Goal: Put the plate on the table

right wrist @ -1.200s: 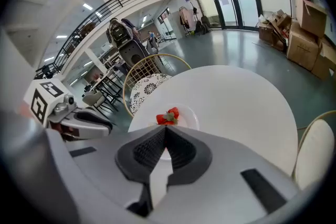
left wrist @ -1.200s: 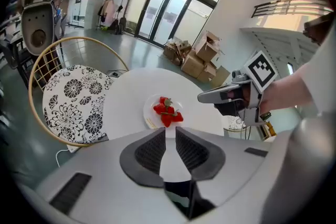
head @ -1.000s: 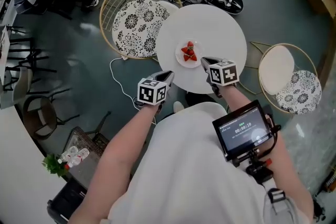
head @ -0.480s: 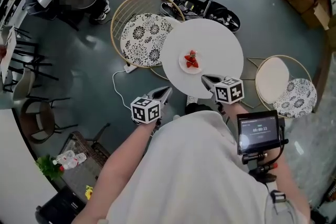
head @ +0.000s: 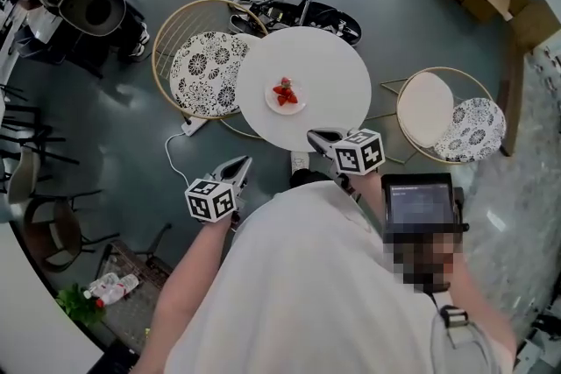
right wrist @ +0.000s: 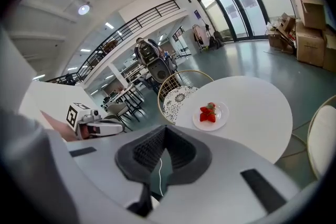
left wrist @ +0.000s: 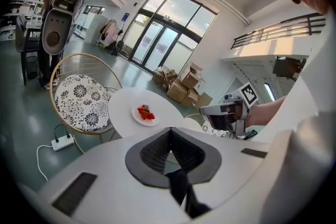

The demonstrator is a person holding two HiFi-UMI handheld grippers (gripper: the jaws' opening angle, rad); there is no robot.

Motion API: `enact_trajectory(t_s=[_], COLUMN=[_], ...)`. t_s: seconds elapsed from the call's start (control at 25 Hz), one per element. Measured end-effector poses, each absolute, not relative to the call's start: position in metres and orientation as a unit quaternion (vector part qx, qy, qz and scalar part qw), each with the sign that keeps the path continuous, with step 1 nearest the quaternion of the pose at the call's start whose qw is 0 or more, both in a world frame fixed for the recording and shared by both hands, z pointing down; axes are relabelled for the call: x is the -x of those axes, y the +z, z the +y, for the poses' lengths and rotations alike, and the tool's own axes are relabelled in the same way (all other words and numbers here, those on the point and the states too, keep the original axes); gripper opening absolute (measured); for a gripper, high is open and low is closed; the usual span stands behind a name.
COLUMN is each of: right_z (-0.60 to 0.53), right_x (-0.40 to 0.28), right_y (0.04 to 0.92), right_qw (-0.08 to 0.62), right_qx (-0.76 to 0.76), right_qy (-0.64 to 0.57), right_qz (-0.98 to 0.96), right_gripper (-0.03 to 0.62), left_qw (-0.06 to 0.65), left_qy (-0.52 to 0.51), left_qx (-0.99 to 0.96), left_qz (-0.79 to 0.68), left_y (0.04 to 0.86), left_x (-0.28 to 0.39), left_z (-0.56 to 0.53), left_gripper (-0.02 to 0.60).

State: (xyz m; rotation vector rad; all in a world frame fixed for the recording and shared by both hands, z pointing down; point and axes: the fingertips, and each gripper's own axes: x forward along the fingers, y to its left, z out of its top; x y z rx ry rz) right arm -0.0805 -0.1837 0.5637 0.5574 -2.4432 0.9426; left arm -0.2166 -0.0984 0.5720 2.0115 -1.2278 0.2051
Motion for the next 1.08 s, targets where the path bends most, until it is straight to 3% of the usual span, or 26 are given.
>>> enact_trajectory(t_s=[1.08], right_z=[-0.131], right_x=[0.067], right_y=[0.561], right_qw=[0.211], right_qx=[-0.221], right_qy=[0.359], right_qz=[-0.882], right_gripper=[0.005], left_qw=[0.376], left_qy=[0.105], left_qx=[-0.813], left_qz=[-0.433], left_y=[0.576], left_x=[0.18], left_z=[-0.063], left_gripper=[0.005])
